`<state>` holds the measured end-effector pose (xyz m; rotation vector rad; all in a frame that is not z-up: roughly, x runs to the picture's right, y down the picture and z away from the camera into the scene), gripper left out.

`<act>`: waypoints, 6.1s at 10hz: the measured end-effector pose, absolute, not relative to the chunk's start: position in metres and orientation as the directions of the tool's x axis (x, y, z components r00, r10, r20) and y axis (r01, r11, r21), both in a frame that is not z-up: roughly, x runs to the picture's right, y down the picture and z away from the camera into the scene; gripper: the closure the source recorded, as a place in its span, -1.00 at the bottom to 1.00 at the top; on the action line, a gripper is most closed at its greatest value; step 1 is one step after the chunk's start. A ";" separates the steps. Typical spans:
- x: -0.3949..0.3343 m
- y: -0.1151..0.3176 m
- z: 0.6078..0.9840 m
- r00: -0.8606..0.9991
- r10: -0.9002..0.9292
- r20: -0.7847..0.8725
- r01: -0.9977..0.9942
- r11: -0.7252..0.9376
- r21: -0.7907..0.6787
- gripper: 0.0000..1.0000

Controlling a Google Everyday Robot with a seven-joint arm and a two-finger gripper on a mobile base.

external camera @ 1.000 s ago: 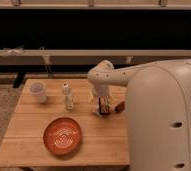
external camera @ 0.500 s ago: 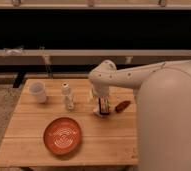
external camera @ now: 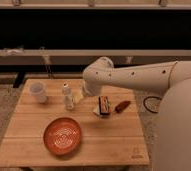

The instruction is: Place the bottle in the ceramic bowl

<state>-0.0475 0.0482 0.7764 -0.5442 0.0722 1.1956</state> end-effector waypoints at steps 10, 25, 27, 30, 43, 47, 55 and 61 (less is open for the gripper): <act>-0.148 0.024 0.803 0.427 0.876 -0.223 -0.867 0.327 -0.377 -0.60; -0.126 0.013 0.789 0.309 0.923 -0.228 -0.905 0.211 -0.369 1.00; -0.110 0.018 0.748 0.323 0.928 -0.183 -0.885 0.228 -0.406 1.00; -0.110 0.049 0.706 0.374 0.915 -0.152 -0.849 0.272 -0.454 1.00; -0.140 0.172 0.654 0.799 0.558 -0.225 -0.550 0.526 -0.649 0.41; -0.155 0.178 0.665 0.842 0.486 -0.235 -0.506 0.559 -0.657 -0.35; -0.173 0.178 0.704 0.876 0.342 -0.340 -0.480 0.673 -0.563 -0.60; -0.168 0.152 0.721 0.836 0.448 -0.319 -0.549 0.663 -0.509 -0.60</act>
